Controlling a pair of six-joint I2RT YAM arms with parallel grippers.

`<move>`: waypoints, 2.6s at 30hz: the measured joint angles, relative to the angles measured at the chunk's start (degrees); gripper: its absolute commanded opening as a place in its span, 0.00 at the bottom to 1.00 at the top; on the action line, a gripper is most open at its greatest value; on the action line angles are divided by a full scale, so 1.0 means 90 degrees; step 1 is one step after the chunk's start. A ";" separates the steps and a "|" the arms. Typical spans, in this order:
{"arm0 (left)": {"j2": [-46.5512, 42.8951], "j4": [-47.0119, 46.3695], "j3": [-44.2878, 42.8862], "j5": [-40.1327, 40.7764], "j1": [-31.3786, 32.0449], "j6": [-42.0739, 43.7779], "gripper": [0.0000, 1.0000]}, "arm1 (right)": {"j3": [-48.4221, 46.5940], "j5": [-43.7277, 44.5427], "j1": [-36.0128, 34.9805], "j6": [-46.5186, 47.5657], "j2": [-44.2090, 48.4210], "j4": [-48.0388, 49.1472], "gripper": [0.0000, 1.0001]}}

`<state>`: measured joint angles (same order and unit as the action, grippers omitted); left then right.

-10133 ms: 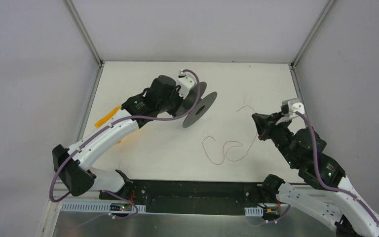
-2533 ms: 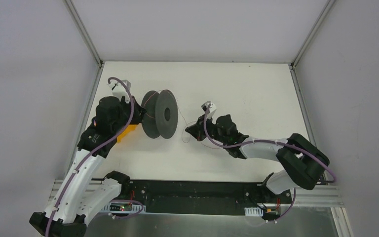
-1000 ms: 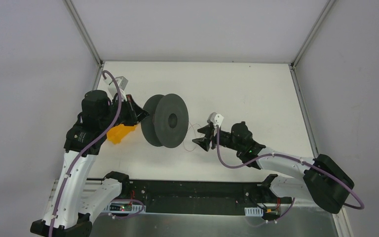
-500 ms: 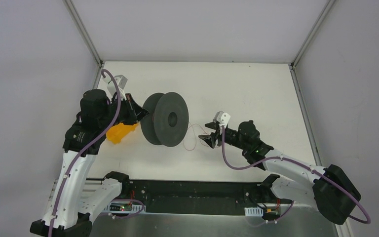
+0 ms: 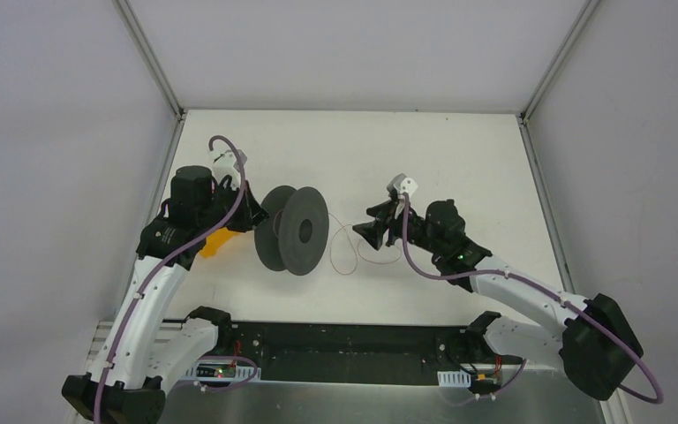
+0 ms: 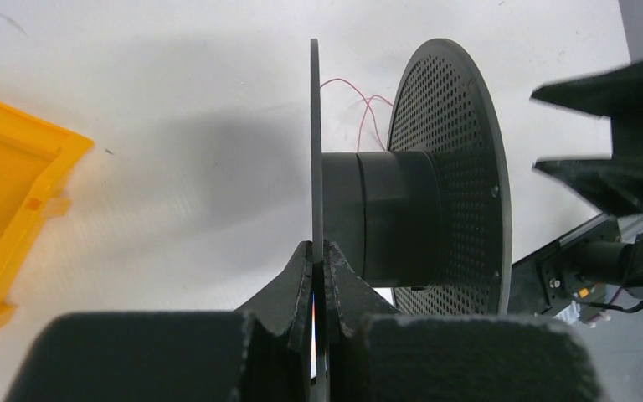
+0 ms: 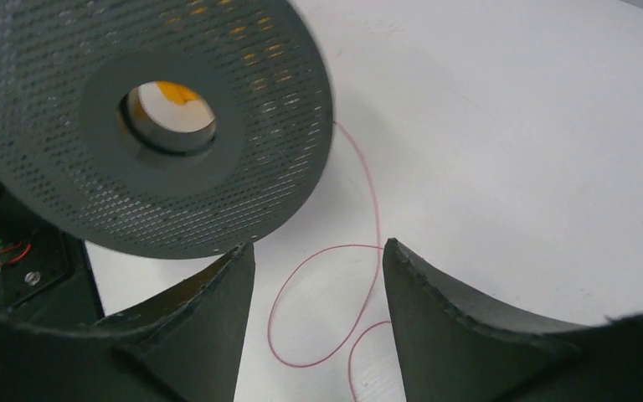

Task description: Wrap the cables

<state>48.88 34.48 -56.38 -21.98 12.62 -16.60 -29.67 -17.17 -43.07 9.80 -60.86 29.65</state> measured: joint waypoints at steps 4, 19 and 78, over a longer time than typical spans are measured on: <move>-0.0245 -0.0044 0.0151 -0.0036 0.0000 0.0469 0.00 | -0.0554 -0.0367 0.0685 -0.0231 -0.0483 -0.0257 0.60; -0.0418 -0.0138 0.0413 -0.0712 0.0000 0.1384 0.00 | -0.3606 -0.4211 0.1693 -0.0432 -0.4323 -0.1413 0.60; 0.0537 -0.0296 0.0614 -0.0408 0.0000 0.1457 0.07 | -0.4665 -0.3645 0.1202 0.0634 -0.3728 -0.3062 0.00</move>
<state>53.71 31.81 -50.85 -25.65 12.62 -3.49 -71.66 -49.98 -32.25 15.51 -94.41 2.09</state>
